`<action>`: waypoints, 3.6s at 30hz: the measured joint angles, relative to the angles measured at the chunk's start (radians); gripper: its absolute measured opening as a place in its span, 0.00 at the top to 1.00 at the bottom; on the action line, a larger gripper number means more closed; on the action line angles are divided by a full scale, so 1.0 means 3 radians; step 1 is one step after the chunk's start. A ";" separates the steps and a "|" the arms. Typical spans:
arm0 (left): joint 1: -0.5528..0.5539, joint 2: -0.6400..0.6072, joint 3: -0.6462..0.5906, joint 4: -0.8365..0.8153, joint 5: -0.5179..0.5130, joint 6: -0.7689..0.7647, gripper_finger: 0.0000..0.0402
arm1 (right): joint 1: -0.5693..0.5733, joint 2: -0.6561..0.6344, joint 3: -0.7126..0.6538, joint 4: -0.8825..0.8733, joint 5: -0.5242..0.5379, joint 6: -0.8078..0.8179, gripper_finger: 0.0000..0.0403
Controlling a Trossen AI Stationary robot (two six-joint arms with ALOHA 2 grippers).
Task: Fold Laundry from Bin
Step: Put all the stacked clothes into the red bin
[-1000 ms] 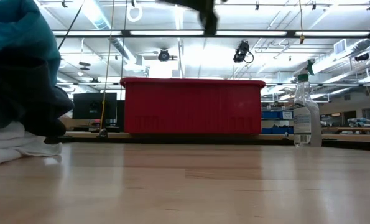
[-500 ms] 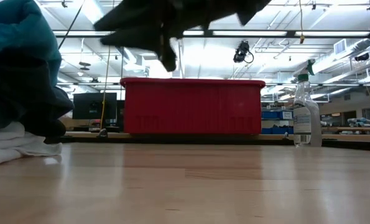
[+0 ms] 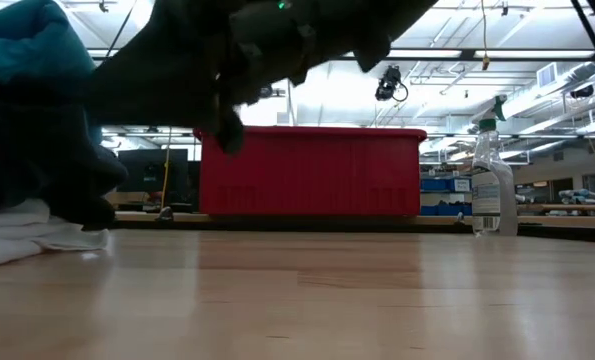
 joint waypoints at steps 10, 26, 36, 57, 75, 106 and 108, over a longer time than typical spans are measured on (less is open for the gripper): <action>0.0108 0.0000 -0.0172 0.0057 -0.0424 -0.0024 0.57 | 0.0059 0.0306 0.0280 -0.0304 0.0055 0.0173 0.75; 0.0742 0.0002 -0.0237 0.0023 -0.0926 0.0301 0.57 | -0.0198 -0.0259 0.0251 -0.1591 0.0397 0.0136 0.75; 0.1316 0.0002 -0.0237 0.0027 -0.0927 0.0797 0.57 | -0.0435 -0.0250 0.0022 -0.1656 0.0567 0.0184 0.75; 0.2861 0.0002 -0.0454 0.0937 -0.0870 0.2104 0.57 | -0.1000 -0.0304 0.0023 -0.2213 0.0595 -0.0623 0.75; 0.4628 0.0006 -0.0457 0.1911 -0.0582 0.3480 0.57 | -0.1799 -0.0490 0.0023 -0.2669 0.0413 -0.1504 0.75; 0.5423 0.0257 -0.0142 0.1829 -0.0102 0.3870 0.57 | -0.2559 -0.0743 0.0024 -0.2909 -0.0252 -0.1952 0.75; 0.5423 0.0093 -0.0142 0.1731 -0.0102 0.3932 0.57 | -0.2604 -0.0780 0.0027 -0.3092 -0.0254 -0.2000 0.75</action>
